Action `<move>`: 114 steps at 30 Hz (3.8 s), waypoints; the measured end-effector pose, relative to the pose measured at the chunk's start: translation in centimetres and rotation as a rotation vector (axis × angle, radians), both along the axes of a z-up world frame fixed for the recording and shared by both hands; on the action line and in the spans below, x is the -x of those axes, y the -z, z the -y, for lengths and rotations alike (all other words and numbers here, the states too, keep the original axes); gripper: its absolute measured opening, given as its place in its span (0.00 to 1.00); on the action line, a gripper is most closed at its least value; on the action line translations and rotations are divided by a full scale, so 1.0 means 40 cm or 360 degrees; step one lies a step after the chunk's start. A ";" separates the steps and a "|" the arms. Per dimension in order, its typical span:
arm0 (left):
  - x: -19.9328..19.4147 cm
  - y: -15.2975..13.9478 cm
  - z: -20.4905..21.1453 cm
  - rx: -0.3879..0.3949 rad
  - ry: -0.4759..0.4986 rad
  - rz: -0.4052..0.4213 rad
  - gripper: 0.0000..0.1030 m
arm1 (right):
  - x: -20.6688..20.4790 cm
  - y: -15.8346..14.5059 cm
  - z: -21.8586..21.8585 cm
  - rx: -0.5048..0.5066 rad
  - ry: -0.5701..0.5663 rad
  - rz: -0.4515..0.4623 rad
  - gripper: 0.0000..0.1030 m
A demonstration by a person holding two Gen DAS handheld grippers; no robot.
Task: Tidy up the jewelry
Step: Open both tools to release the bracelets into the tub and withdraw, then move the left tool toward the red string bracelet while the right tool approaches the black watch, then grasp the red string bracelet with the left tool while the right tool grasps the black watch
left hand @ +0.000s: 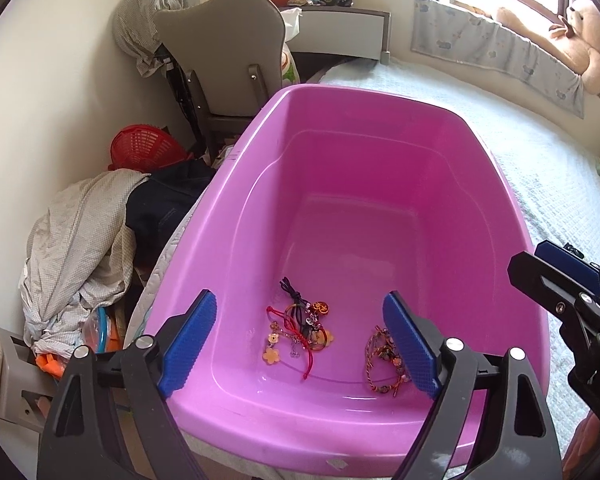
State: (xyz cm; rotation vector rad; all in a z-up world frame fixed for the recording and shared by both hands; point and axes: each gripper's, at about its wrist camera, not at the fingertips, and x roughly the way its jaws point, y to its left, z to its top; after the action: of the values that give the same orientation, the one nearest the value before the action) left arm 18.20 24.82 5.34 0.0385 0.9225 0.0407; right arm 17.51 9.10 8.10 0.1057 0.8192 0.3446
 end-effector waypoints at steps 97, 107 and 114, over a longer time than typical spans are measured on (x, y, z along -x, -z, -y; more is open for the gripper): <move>-0.473 0.480 0.880 -0.0009 0.0238 -0.0064 0.94 | -0.220 0.551 1.026 0.0187 0.0936 -0.0201 0.82; -0.528 0.488 0.894 0.0027 0.0253 -0.0063 0.95 | -0.259 0.563 1.026 0.0227 0.0941 -0.0244 0.90; -0.580 0.489 0.907 0.0059 0.0233 -0.0050 0.92 | -0.259 0.562 1.036 0.0202 0.0958 -0.0229 0.90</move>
State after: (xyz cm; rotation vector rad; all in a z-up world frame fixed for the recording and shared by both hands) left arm 41.38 -11.45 -14.21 0.0723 0.9494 -0.1134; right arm 27.86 -32.32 -14.39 0.2524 0.9072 -0.2849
